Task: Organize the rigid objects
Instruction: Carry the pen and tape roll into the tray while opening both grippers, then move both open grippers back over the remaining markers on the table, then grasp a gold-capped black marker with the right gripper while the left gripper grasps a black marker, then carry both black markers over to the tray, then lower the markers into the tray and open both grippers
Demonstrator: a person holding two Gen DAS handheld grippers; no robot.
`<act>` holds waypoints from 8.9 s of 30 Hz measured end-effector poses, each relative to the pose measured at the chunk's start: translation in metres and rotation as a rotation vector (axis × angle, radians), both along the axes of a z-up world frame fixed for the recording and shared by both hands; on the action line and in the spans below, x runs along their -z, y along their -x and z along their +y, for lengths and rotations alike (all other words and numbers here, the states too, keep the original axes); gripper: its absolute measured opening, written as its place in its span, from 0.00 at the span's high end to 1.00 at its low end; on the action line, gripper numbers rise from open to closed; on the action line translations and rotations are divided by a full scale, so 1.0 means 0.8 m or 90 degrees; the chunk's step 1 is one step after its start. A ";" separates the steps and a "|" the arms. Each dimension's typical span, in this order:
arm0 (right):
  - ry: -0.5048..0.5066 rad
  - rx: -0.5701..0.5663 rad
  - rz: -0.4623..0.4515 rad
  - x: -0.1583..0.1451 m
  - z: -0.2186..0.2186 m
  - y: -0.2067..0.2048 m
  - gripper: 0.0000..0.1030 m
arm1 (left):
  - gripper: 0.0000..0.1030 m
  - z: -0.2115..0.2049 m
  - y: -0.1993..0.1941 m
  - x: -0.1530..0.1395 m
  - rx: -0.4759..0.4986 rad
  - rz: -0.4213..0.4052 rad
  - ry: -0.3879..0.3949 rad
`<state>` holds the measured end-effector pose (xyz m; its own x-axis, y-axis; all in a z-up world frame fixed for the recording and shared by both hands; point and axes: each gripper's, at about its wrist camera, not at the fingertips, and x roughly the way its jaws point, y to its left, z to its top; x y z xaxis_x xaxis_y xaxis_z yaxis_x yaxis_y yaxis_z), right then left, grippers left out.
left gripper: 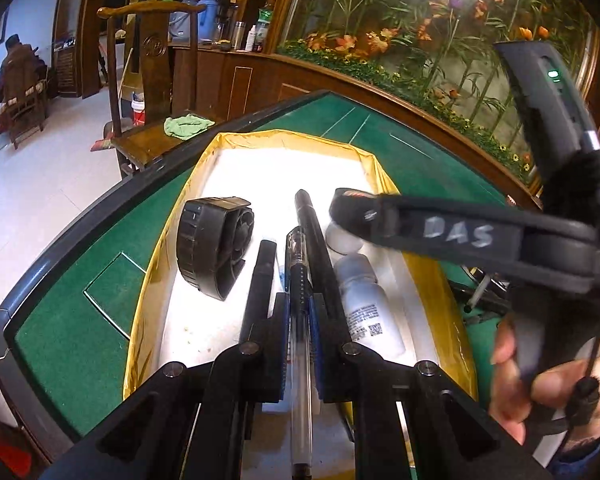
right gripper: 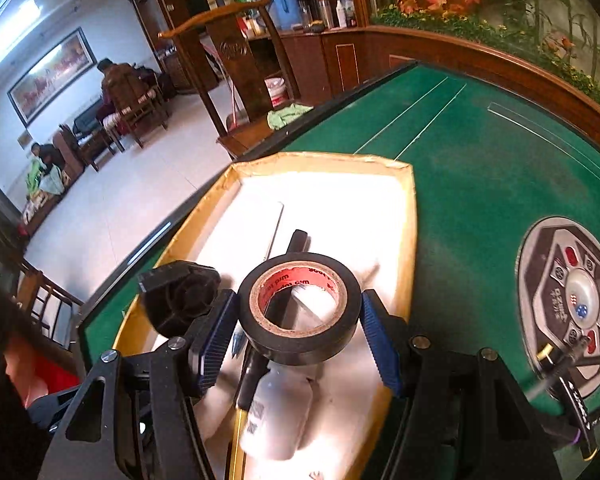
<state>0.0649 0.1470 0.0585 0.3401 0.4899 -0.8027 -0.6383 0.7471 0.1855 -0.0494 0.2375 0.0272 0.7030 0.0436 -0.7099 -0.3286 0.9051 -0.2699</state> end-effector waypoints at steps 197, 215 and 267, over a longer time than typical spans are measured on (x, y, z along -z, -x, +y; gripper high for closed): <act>-0.096 0.088 0.006 -0.017 -0.292 0.112 0.86 | 0.86 -0.157 0.025 -0.050 0.292 -0.084 0.014; -0.115 -0.008 0.033 -0.031 -0.152 0.097 0.86 | 0.86 -0.009 0.042 -0.050 0.117 -0.106 0.060; -0.112 0.004 0.050 -0.015 -0.074 0.068 0.83 | 0.35 0.018 0.027 -0.024 0.025 -0.060 0.041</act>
